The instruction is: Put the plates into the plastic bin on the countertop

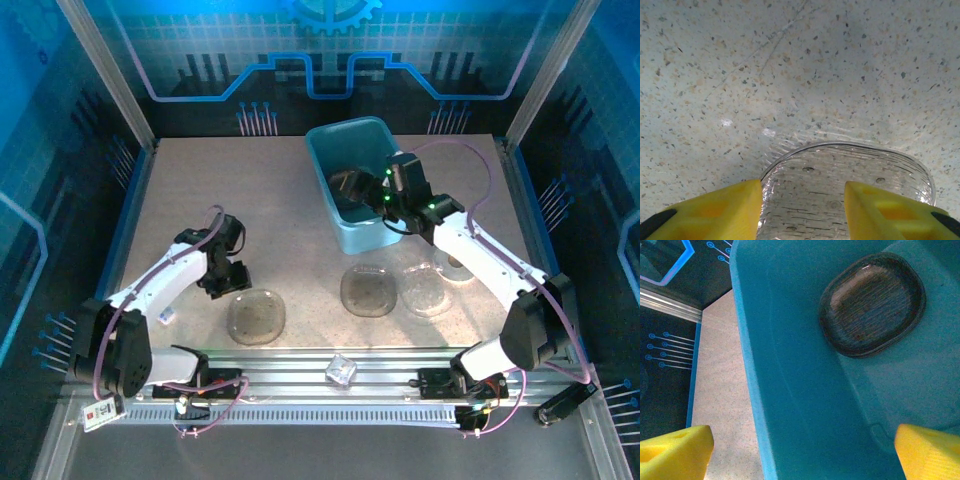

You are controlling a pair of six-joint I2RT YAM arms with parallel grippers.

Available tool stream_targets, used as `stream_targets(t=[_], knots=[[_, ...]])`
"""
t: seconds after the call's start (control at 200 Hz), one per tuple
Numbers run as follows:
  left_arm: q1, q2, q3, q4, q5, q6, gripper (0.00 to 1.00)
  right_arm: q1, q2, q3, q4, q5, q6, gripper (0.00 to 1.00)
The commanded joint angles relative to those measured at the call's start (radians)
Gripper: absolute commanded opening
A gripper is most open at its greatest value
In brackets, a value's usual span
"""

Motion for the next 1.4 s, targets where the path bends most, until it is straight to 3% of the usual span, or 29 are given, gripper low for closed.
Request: stream_targets(t=[0.0,0.22,1.396], knots=[[-0.011,0.016,-0.004,-0.044,-0.019,-0.053,0.48,-0.011,-0.024,-0.009,0.038,-0.024,-0.026,0.94],[-0.011,-0.001,-0.008,-0.076,-0.079,-0.105,0.60,-0.011,-0.037,-0.027,0.057,-0.061,-0.049,0.94],[-0.088,0.108,-0.050,-0.103,-0.119,-0.237,0.55,-0.030,0.005,-0.008,0.098,-0.196,-0.112,0.95]])
